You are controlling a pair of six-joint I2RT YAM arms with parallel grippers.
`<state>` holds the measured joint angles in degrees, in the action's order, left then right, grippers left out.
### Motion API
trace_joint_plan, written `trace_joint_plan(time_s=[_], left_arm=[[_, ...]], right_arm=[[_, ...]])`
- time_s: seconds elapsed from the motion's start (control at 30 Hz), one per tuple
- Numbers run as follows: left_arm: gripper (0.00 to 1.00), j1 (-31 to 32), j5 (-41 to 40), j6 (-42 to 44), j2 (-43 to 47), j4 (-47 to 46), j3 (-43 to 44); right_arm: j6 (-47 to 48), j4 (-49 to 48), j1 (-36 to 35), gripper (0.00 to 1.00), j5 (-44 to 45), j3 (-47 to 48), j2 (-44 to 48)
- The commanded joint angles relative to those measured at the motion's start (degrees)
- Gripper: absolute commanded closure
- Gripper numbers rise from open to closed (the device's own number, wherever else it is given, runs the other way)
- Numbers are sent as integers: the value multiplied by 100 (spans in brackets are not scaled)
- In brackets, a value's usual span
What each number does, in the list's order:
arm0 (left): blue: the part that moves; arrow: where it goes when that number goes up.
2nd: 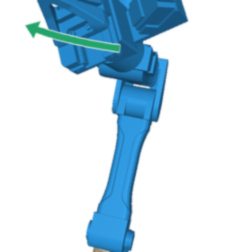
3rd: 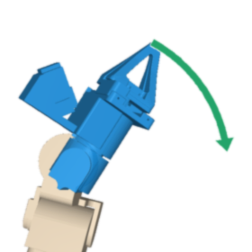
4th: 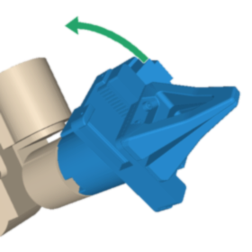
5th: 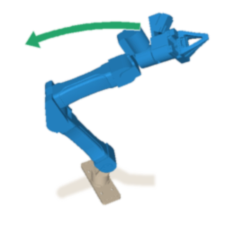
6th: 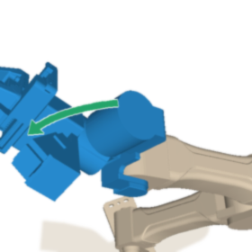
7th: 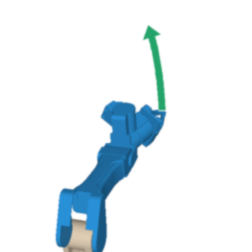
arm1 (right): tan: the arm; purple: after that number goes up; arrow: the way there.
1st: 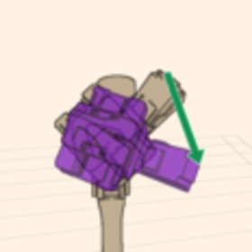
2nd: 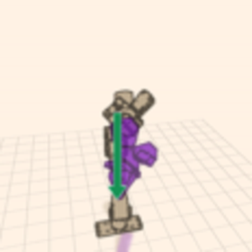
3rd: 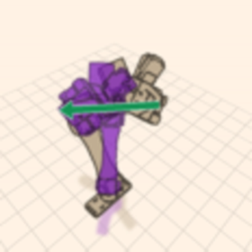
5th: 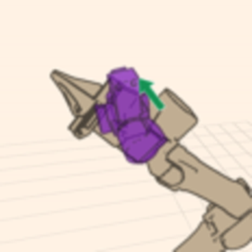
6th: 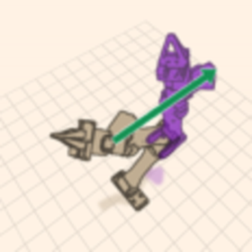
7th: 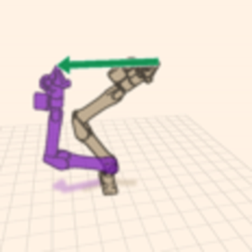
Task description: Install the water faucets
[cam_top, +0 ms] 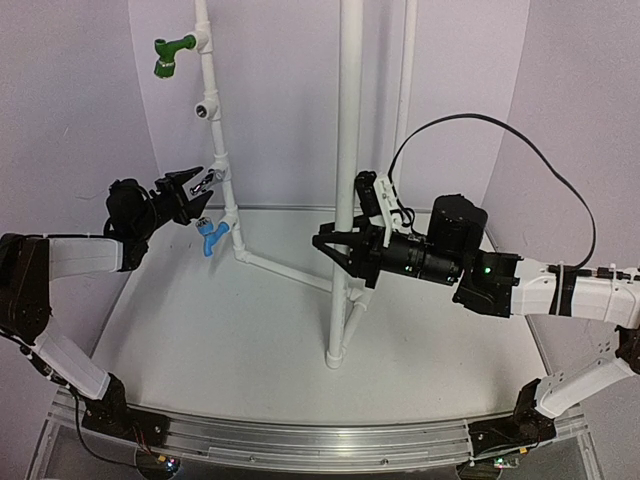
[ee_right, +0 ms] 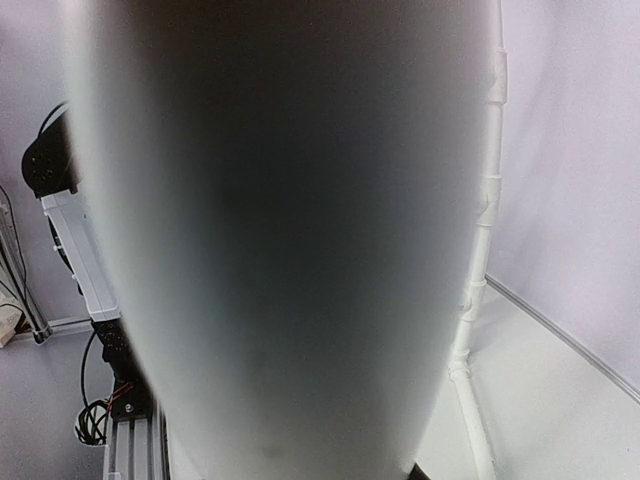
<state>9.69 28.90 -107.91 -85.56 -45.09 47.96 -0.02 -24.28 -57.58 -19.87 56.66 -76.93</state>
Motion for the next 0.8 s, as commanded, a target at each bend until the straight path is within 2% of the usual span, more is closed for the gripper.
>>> trace_joint_plan(time_s=[0.0,0.33,0.47,0.63,0.77], left_arm=[[44,46,-69,110,-66,-261,213],[60,44,-139,270,-110,-315,195],[67,44,-125,582,-67,-241,196],[71,47,-147,1198,107,183,268],[75,48,-157,1342,120,171,273]], right_arm=[[-1317,-183,-189,100,-680,247,-13],[-1299,-134,-195,100,-667,247,3],[-1285,-74,-195,100,-619,265,2],[-1273,-15,-193,100,-611,266,17],[-1264,-7,-196,100,-600,266,28]])
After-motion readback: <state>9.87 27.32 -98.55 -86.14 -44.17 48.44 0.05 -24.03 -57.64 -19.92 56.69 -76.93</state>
